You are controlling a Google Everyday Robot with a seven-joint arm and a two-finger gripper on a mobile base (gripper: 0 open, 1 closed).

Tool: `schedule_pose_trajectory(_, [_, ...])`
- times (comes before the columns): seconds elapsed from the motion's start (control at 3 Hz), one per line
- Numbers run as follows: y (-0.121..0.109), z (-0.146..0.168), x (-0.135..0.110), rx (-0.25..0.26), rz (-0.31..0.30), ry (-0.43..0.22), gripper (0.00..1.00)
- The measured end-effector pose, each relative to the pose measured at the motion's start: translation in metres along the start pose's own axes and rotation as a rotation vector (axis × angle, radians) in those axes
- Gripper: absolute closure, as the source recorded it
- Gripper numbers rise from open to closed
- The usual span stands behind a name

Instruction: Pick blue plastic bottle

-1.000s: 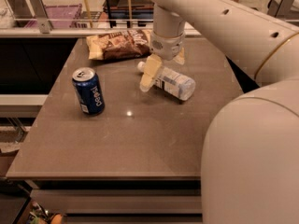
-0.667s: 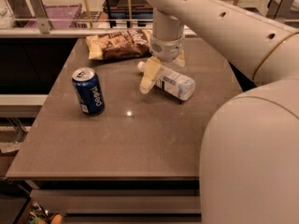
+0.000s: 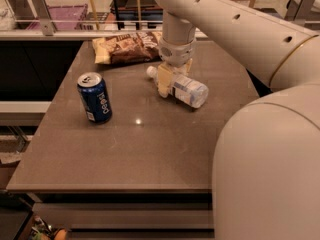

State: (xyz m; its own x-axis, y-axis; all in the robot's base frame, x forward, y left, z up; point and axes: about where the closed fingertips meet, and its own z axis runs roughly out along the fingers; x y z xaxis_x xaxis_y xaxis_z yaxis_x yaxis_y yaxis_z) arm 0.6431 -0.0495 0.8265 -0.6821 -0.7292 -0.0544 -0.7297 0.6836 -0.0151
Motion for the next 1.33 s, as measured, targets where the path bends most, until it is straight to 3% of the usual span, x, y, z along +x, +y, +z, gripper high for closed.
schedule_pose_trajectory(0.67, [-0.0009,0.0043,-0.0055,0.003,-0.002,-0.013,0.87])
schedule_pose_trajectory(1.0, [-0.0009,0.0029,-0.0056,0.003,-0.002,-0.014,1.0])
schedule_pose_trajectory(1.33, [-0.0036,-0.0001,-0.0012,0.002,0.014,-0.047,1.0])
